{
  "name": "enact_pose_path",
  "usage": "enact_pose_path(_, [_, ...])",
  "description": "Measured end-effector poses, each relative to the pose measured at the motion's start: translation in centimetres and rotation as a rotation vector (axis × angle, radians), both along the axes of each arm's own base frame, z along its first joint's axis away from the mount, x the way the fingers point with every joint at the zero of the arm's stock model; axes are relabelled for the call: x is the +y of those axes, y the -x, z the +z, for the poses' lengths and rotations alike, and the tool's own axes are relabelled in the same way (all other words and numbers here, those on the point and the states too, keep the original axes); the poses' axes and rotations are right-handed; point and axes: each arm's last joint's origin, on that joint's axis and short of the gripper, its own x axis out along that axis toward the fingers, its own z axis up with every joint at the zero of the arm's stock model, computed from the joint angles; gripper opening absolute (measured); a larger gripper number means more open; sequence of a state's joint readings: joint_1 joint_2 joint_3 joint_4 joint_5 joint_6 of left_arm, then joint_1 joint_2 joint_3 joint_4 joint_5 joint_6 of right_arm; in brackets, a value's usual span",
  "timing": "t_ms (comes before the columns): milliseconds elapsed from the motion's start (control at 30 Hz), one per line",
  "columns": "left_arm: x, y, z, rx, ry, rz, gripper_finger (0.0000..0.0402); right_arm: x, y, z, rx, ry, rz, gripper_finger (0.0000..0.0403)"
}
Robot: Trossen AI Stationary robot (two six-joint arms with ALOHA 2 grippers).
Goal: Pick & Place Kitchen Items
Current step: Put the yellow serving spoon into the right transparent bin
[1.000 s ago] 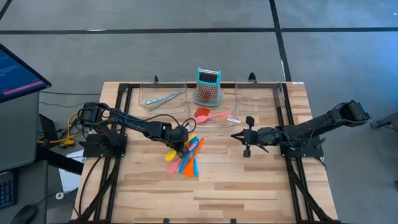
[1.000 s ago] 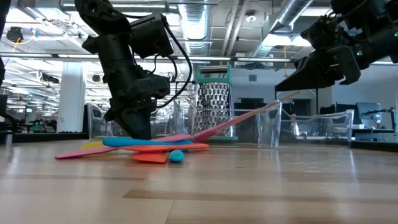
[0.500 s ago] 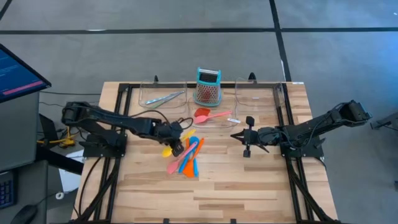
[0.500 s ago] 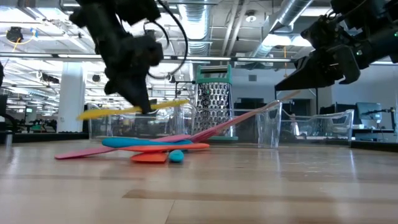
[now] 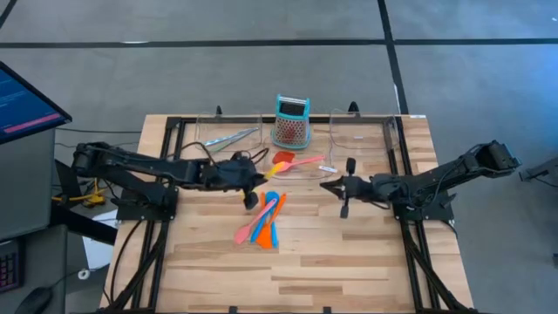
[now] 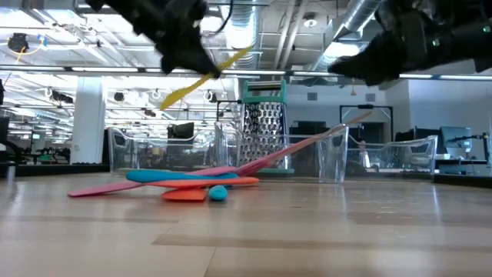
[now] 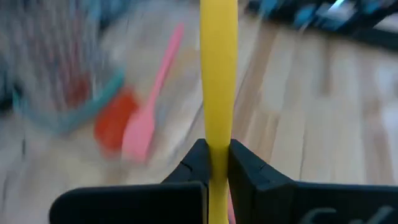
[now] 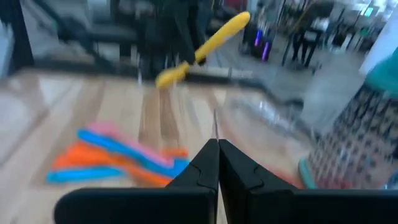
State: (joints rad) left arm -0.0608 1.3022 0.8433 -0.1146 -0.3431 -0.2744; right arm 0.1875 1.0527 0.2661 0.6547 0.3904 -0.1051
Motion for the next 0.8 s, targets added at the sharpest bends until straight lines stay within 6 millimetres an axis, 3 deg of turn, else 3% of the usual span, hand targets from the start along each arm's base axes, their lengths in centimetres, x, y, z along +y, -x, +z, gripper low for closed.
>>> enact_pose_path(167, [0.0,-0.9,1.7,-0.150,-0.148,-0.078,0.0006,-0.1,-0.1,1.4,-0.143,-0.027,-0.005,0.0006])
enact_pose_path(300, [0.1,-1.5,2.3,-0.225,-0.209,-0.091,0.0006,-0.3,-0.1,2.1,-0.217,-0.038,0.013,0.0045])
enact_pose_path(567, [0.9,-4.7,0.5,-0.341,-0.233,-0.129,0.0006,-0.6,-0.9,4.1,-0.286,-0.041,0.053,0.0152])
enact_pose_path(800, [1.5,-7.7,-0.4,-0.409,-0.251,-0.198,0.0006,-1.0,-1.1,4.5,-0.289,-0.011,0.033,0.0205])
